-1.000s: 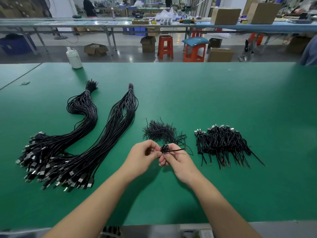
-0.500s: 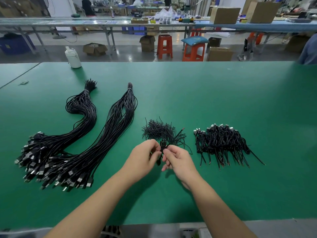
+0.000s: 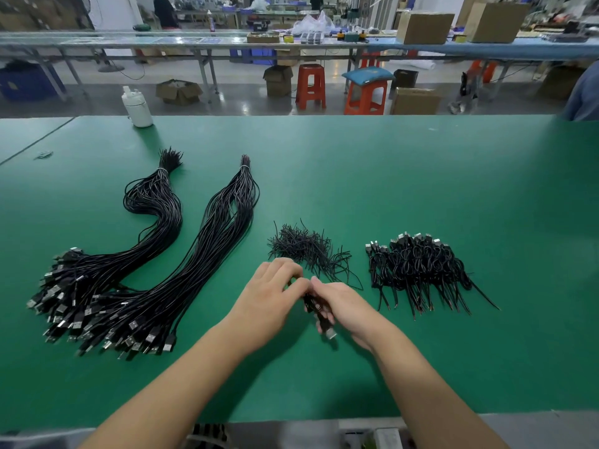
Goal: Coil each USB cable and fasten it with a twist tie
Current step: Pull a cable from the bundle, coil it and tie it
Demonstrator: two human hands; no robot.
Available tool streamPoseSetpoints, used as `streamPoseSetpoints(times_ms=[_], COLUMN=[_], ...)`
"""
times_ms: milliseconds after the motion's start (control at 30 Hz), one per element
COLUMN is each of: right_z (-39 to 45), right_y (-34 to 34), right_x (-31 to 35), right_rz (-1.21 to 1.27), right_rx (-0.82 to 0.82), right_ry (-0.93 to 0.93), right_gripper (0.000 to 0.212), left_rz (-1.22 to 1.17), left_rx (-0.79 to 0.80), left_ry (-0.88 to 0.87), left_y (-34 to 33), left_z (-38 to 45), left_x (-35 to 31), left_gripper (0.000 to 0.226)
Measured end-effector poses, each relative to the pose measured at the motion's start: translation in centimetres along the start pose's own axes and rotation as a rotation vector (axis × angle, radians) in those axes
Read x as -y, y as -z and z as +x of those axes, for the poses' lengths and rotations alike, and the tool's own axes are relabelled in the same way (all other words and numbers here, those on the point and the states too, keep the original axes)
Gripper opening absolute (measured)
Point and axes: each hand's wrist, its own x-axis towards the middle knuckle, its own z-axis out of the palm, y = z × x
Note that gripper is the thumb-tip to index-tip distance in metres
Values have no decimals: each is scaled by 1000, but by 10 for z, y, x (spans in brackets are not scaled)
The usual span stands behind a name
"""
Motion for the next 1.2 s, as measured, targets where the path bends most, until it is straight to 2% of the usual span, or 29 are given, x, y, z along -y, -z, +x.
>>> streamPoseSetpoints(times_ms=[100,167,333,433,533,600,667,733,800,833,900,1000,1100,1200], right_z=[2,3,9,11,12,13,13,15,20,22,25,24,22,18], right_y=[0,2,8,14,15,17,23,33,42,45,47,46,32,24], right_x=[-5,-9,-19,-21,-23,-23,-26,-33,-45,-51,-64,-87,-95,-88], right_rz=[223,286,324,410,401,398,467,565,571,477,100,-484,-863,-1052], right_rx=[97,102,56,26,-11,-43,-31,-31,-138,-237,-438,-571,-624,-610], right_ry=[14,27,-16,-122,-215,-225,-202,-173,-142,-116,-46,113,263,365], right_gripper=[40,35,23,17,15,20,36,55,69,70,57,37,33,30], left_rz=[-86,-175,-325,-313,-220,-111,-16,-26,-110,-183,-436,-859,-1073,-1143], left_rx=[-6,-13,102,205,285,344,405,424,402,395,391,321,380,410], left_ry=[48,109,226,152,12,-54,-58,55,284,442,778,1159,1277,1300], left_y=[3,5,12,11,7,3,-1,-4,-9,-11,-16,-33,-53,-80], left_z=[4,7,10,13,15,18,22,26,32,36,47,72,101,136], left_x=[-2,-3,-2,-2,-2,-1,1,0,1,2,5,3,-13,-32], left_gripper=[14,5,22,31,28,24,21,18,17,14,6,8,15,20])
